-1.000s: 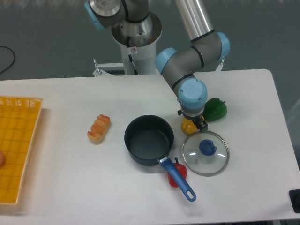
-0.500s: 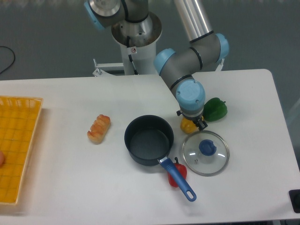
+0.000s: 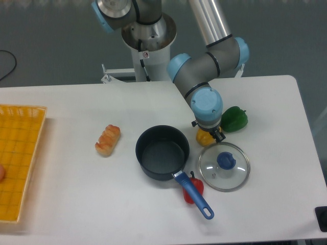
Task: Pick up the yellow pepper
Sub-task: 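Lower the gripper onto the yellow pepper and close on it, then lift the yellow pepper and carry it toward the saucepan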
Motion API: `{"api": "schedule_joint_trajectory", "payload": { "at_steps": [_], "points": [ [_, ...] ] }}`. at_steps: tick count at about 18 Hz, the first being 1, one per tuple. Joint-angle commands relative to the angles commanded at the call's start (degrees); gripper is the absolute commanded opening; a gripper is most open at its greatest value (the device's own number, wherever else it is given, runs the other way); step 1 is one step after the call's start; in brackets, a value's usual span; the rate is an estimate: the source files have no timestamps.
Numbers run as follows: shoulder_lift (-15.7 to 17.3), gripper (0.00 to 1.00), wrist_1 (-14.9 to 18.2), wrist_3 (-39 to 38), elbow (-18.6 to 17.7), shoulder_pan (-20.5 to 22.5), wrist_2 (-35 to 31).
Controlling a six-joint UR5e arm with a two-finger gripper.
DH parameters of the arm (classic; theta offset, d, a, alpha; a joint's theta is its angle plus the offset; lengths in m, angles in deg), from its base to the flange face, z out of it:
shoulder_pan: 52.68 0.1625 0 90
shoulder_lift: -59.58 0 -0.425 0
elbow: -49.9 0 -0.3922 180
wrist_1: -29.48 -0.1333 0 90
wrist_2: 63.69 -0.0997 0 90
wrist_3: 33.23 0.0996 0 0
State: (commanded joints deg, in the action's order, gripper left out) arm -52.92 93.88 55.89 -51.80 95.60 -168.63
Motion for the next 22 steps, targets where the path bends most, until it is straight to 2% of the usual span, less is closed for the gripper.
{"api": "schedule_joint_trajectory", "payload": {
  "at_steps": [3, 5, 14, 20, 22],
  "points": [
    [0.79, 0.6, 5.54, -0.35, 4.13, -2.02, 0.62],
    [0.97, 0.6, 7.66, -0.44, 5.98, -2.28, 0.97],
    [2.46, 0.6, 8.54, 1.23, 11.95, -2.46, 8.08],
    [3.87, 0.6, 8.63, 2.2, 13.54, -2.37, 10.8],
    [4.83, 0.6, 9.77, 2.2, 13.63, -2.46, 12.3]
  ]
}}
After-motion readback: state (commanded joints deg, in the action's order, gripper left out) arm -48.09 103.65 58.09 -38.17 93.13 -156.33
